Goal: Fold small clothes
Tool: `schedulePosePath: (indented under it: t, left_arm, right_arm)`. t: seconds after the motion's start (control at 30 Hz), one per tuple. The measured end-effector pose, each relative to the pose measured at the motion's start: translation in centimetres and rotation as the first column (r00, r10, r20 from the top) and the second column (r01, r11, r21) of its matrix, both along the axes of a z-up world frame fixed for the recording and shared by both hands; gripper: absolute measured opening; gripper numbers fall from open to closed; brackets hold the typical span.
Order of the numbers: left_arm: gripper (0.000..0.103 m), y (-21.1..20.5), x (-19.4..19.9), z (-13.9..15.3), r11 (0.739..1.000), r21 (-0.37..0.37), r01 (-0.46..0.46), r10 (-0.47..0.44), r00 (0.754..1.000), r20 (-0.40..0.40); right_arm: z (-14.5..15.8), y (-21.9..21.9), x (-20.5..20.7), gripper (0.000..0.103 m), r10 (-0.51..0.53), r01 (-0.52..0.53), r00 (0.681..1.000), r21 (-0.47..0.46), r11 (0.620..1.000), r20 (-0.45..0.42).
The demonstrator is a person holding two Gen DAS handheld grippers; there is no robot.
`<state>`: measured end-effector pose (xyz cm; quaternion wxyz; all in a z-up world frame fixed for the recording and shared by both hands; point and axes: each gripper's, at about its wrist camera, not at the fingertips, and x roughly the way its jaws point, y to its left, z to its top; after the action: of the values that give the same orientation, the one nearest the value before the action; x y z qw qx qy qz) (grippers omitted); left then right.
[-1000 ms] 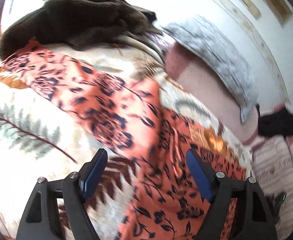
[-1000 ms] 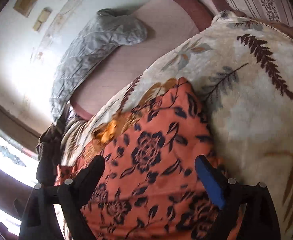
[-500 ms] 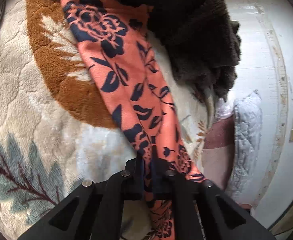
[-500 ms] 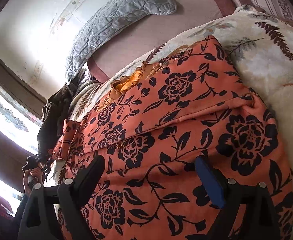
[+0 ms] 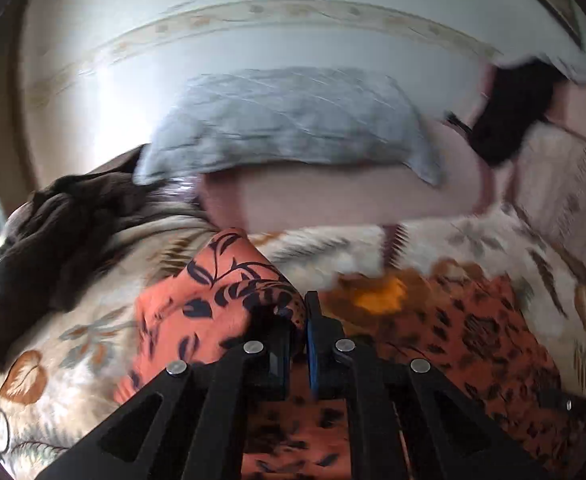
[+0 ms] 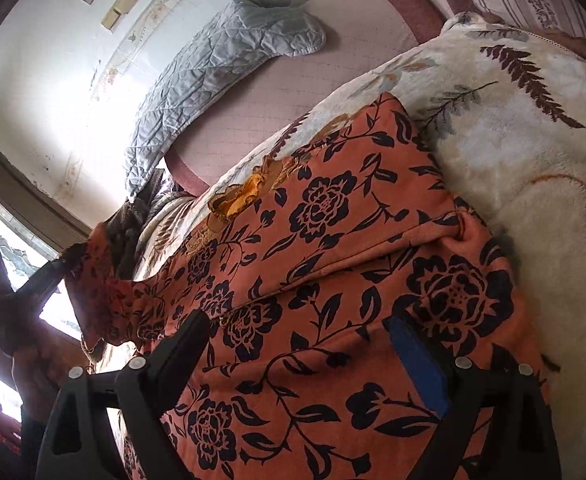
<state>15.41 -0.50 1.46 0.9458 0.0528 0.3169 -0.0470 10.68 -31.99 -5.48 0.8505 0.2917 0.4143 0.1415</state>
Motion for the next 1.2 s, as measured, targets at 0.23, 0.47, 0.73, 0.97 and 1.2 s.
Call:
schedulePosePath:
  t: [0.23, 0.47, 0.73, 0.97, 1.2]
  left_arm:
    - [0.063, -5.1, -2.4, -10.4, 0.978, 0.130, 0.161, -0.115, 0.945, -0.307]
    - [0.082, 6.8, -9.3, -4.8, 0.979, -0.200, -0.036, 0.006, 0.989, -0.147]
    - [0.081, 18.6, -4.6, -8.4, 0.785, -0.464, -0.411, 0.279, 0.903, -0.327]
    - [0.081, 16.5, -2.0, -11.1, 0.814, -0.411, -0.409, 0.268, 0.894, -0.359]
    - [0.081, 15.4, -2.0, -11.3, 0.867, -0.337, -0.367, 0.257, 0.909, -0.330]
  right_arm:
    - [0.2, -0.9, -0.3, 0.093, -0.006, 0.006, 1.000, 0.005, 1.000, -0.016]
    - [6.0, 6.7, 0.3, 0.093, 0.217, -0.171, 0.968, -0.305, 0.937, 0.124]
    - [4.6, 27.1, 0.8, 0.082, 0.666, -0.349, 0.746, -0.847, 0.402, 0.009]
    - [-0.4, 30.4, 2.1, 0.064, 0.741, -0.250, 0.636, -0.966, -0.065, -0.214]
    - [1.9, 29.2, 5.8, 0.007, 0.664, -0.283, 0.731, -0.955, 0.084, -0.158]
